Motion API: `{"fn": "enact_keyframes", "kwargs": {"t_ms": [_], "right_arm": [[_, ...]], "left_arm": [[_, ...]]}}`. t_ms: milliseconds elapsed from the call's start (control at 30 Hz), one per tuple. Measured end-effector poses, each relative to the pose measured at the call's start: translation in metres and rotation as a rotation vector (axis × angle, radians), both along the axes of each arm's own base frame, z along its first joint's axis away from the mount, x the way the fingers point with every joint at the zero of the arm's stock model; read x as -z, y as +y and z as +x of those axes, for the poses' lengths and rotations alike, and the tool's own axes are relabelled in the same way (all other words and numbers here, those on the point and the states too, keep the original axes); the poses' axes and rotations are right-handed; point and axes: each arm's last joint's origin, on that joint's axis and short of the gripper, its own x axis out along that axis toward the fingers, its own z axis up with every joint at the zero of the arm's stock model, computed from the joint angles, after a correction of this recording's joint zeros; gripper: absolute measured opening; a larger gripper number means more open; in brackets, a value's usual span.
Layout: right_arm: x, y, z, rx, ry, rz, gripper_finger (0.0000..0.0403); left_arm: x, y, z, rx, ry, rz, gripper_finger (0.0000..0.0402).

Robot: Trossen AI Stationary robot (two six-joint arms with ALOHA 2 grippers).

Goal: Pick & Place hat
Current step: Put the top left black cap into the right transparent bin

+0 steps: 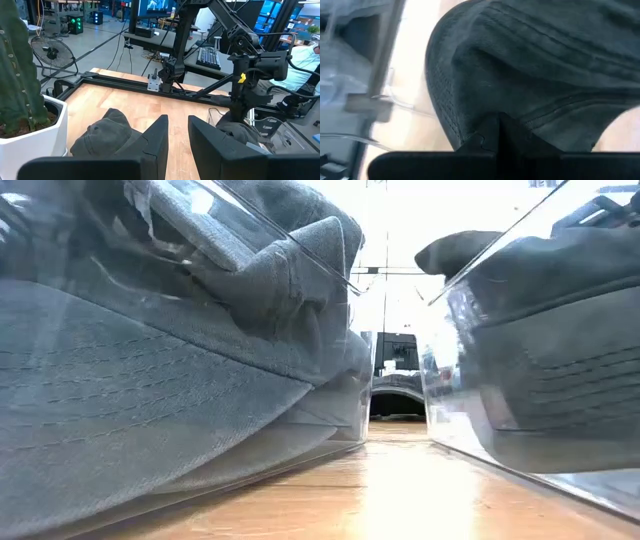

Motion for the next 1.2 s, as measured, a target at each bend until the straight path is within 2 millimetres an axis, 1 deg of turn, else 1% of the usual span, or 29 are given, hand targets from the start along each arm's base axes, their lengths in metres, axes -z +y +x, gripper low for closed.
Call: {"fn": "enact_keyframes", "kwargs": {"t_ms": [67, 300, 367, 400, 567, 700, 867, 933, 1033, 1133, 1200], "right_arm": [[0.003, -0.001, 0.002, -0.029, -0.002, 0.014, 0.0], [0.033, -0.015, 0.003, -0.052, -0.035, 0.066, 0.0], [0.036, -0.018, 0.002, -0.042, -0.031, 0.053, 0.0], [0.035, -0.019, 0.002, -0.033, -0.039, 0.039, 0.0], [0.017, -0.019, -0.003, -0.024, -0.088, 0.015, 0.0], [-0.009, -0.016, -0.006, -0.037, -0.203, 0.051, 0.0], [-0.026, -0.021, -0.012, -0.022, -0.291, 0.063, 0.0], [-0.033, -0.019, -0.013, -0.044, -0.339, 0.078, 0.0], [-0.042, -0.013, -0.013, -0.098, -0.354, 0.066, 0.0], [-0.054, -0.002, -0.004, -0.116, -0.33, 0.041, 0.0], [-0.054, 0.009, 0.004, -0.138, -0.294, 0.005, 0.0]], "left_arm": [[0.0, 0.0, 0.0, 0.0, 0.0, 0.0, 0.0081], [0.0, 0.0, 0.0, 0.0, 0.0, 0.0, 0.0082], [0.0, 0.0, 0.0, 0.0, 0.0, 0.0, 0.0081], [0.0, 0.0, 0.0, 0.0, 0.0, 0.0, 0.0082], [0.0, 0.0, 0.0, 0.0, 0.0, 0.0, 0.0082], [0.0, 0.0, 0.0, 0.0, 0.0, 0.0, 0.0082], [0.0, 0.0, 0.0, 0.0, 0.0, 0.0, 0.0081], [0.0, 0.0, 0.0, 0.0, 0.0, 0.0, 0.0082], [0.0, 0.0, 0.0, 0.0, 0.0, 0.0, 0.0083], [0.0, 0.0, 0.0, 0.0, 0.0, 0.0, 0.0081], [0.0, 0.0, 0.0, 0.0, 0.0, 0.0, 0.0082]]}}
